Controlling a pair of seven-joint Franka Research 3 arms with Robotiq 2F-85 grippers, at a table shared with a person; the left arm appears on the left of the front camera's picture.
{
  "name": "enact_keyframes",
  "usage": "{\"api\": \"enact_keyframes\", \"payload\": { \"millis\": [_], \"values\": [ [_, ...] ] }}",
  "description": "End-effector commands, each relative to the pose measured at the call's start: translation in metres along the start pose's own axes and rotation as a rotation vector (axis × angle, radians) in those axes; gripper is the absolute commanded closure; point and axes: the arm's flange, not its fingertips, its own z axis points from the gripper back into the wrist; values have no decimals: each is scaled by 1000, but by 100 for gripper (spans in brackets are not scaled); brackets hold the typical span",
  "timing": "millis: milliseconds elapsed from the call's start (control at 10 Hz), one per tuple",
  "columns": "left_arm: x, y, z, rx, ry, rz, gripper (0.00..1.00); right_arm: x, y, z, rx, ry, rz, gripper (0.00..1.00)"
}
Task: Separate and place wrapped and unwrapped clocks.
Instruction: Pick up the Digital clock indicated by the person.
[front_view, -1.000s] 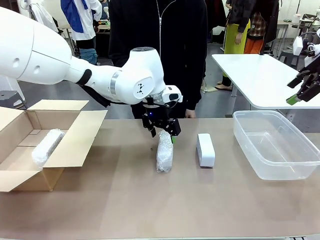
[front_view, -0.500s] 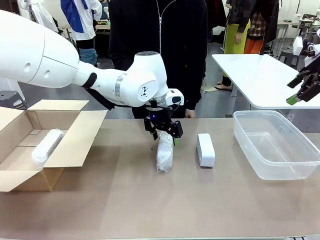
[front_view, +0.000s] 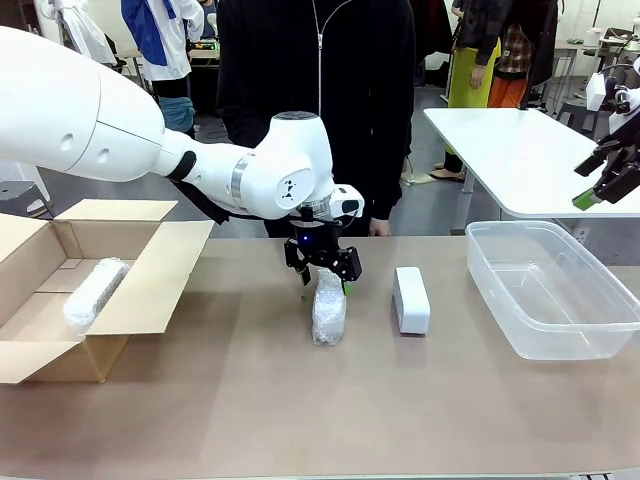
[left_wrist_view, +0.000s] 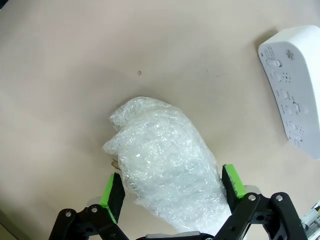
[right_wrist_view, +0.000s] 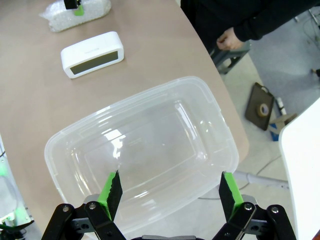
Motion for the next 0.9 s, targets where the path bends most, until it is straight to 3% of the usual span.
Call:
{"api": "enact_keyframes", "payload": {
  "millis": [0,800],
  "values": [
    [6,-2,-10,48,29,23,0,-1,-1,-2,7,-13,1,0],
    [3,-1,-12,0,27,3,0,-1,-1,-2,7,-13,1,0]
  ]
}}
